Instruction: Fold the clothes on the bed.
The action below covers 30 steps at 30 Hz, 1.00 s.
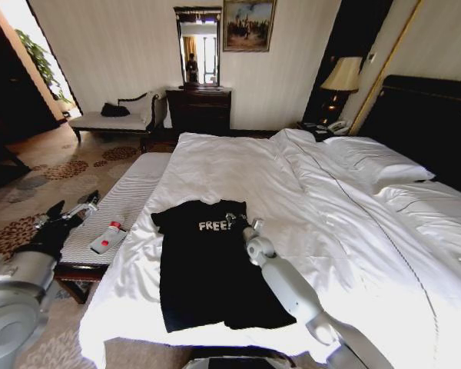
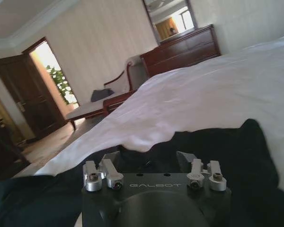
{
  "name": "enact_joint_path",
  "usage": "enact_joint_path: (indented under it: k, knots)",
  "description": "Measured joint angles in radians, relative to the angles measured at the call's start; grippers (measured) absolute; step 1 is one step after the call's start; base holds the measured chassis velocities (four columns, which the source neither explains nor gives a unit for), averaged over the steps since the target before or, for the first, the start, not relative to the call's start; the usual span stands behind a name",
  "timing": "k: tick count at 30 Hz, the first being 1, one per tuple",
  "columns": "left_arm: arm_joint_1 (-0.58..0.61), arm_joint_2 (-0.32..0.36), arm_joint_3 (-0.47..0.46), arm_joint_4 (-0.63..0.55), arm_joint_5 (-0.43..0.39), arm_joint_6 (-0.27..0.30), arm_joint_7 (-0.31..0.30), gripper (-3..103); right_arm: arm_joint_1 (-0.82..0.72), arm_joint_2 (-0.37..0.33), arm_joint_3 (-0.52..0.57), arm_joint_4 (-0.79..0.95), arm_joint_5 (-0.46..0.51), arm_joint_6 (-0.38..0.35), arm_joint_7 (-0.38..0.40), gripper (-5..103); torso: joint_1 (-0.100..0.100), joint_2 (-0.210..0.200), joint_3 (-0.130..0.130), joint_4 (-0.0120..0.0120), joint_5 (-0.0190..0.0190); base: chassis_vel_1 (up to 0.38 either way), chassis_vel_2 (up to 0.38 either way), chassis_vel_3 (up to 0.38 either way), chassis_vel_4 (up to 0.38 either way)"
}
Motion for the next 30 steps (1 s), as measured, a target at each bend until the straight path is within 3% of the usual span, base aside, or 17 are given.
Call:
enact_joint_path:
  k: [6,10,17,19,24,30]
  knots:
    - [0.006,0.000,-0.007,0.000,0.001,0.001,-0.002,100,-0.025,0.005,0.009,0.019,-0.008,0.014,0.000,95,0.000,0.000,0.000,0.0001,0.0000,0.000,0.000,0.000,0.000]
    - [0.009,0.001,-0.010,0.000,0.001,0.001,-0.003,100,0.000,0.006,0.063,0.027,0.029,0.006,0.028,100,0.000,0.000,0.000,0.0000,0.0000,0.000,0.000,0.000,0.000]
    - [0.011,-0.005,-0.008,0.000,0.004,0.003,-0.005,100,0.031,-0.004,0.115,0.008,0.115,-0.065,0.101,100,0.000,0.000,0.000,0.0001,-0.0001,0.000,0.000,0.000,0.000]
    - [0.011,-0.008,-0.002,0.000,0.011,0.004,-0.005,100,0.017,-0.009,0.126,0.008,0.188,-0.122,0.123,100,0.000,0.000,0.000,-0.0001,0.0000,0.000,0.000,0.000,0.000]
    - [0.011,-0.016,0.003,0.000,0.023,0.004,-0.006,100,-0.021,-0.011,0.131,0.025,0.301,-0.204,0.130,100,0.000,0.000,0.000,0.0002,0.0000,0.000,0.000,0.000,0.000]
    - [0.018,-0.021,0.006,0.000,0.028,0.005,-0.008,100,-0.048,-0.012,0.128,0.048,0.308,-0.219,0.098,100,0.000,0.000,0.000,0.0000,0.0001,0.000,0.000,0.000,0.000]
